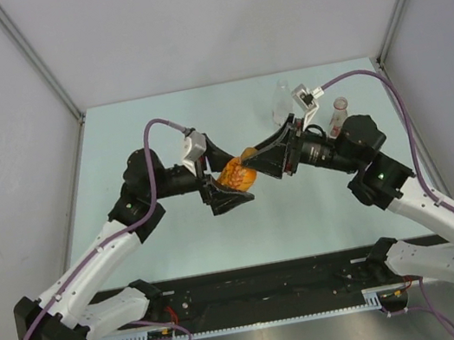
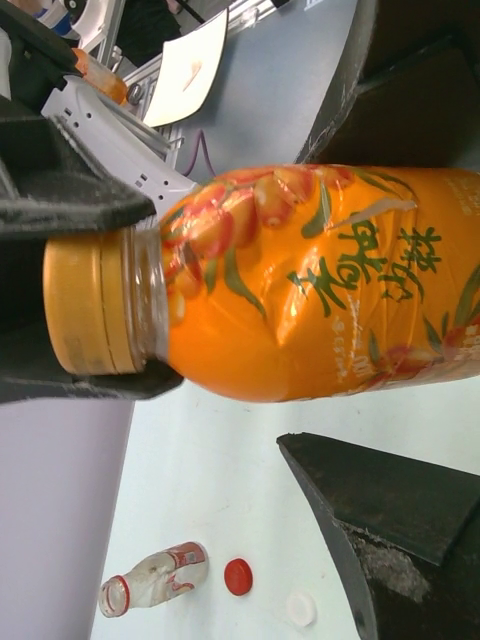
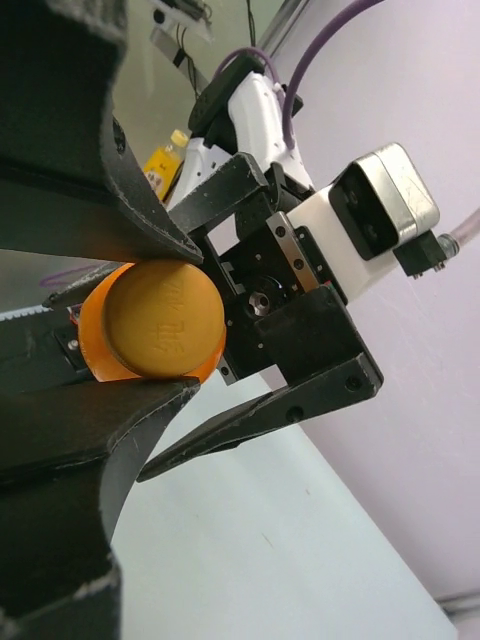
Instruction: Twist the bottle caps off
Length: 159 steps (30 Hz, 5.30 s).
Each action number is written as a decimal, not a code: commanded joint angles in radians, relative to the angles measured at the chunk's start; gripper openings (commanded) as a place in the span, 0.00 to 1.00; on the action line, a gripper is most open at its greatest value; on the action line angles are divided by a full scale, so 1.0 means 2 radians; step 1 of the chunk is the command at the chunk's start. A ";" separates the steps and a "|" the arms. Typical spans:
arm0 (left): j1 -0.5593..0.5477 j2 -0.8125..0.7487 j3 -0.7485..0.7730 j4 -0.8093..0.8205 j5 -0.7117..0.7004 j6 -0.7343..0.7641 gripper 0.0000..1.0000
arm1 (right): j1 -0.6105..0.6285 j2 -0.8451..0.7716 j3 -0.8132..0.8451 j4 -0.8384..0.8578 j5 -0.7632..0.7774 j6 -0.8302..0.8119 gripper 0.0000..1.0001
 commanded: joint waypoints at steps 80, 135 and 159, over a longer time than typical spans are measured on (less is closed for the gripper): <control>-0.222 -0.035 -0.043 0.038 -0.621 0.199 0.00 | 0.086 0.027 0.064 -0.070 0.321 0.029 0.42; -0.079 0.165 0.103 0.770 0.205 -0.704 0.00 | 0.037 -0.028 0.059 -0.052 -0.361 -0.231 0.00; -0.071 0.171 0.116 0.768 0.210 -0.699 0.00 | 0.050 -0.029 0.075 -0.125 -0.304 -0.247 0.18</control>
